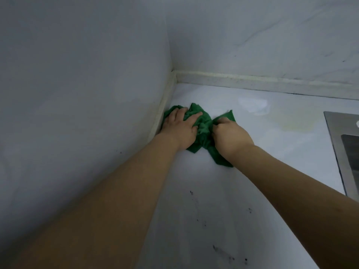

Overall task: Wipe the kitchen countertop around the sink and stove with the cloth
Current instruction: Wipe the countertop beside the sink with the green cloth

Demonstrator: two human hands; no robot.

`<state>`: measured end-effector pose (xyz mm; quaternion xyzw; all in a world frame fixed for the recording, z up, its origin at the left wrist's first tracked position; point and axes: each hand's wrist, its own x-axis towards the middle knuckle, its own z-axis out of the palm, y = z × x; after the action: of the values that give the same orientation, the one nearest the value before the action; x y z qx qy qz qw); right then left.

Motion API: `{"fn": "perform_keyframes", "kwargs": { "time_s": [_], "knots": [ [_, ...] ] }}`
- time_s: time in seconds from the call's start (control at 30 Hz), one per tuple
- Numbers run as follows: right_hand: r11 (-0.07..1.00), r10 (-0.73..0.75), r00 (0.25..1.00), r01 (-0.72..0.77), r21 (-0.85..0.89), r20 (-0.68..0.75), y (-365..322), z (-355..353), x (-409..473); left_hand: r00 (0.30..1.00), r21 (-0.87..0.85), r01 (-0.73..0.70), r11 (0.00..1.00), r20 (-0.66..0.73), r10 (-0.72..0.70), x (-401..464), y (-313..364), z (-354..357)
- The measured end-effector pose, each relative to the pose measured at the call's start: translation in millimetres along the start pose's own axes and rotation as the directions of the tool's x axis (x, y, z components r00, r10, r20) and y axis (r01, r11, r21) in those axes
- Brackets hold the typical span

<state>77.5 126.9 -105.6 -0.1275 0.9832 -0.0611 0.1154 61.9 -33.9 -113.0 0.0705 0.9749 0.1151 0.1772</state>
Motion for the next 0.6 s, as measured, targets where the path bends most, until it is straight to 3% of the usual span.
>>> {"fn": "perform_keyframes", "kwargs": {
  "time_s": [0.3, 0.6],
  "knots": [
    [0.992, 0.000, 0.997, 0.010, -0.128, 0.078, -16.4, -22.3, -7.9, 0.999, 0.003, -0.042, 0.999, -0.008, 0.042, 4.6, -5.2, -1.5],
    [0.983, -0.103, 0.986, 0.121, -0.136, 0.134, -42.2, 2.9, -85.5, 0.998, 0.029, -0.058, 0.998, -0.010, 0.058, -86.6, -13.0, 31.9]
  ]
}}
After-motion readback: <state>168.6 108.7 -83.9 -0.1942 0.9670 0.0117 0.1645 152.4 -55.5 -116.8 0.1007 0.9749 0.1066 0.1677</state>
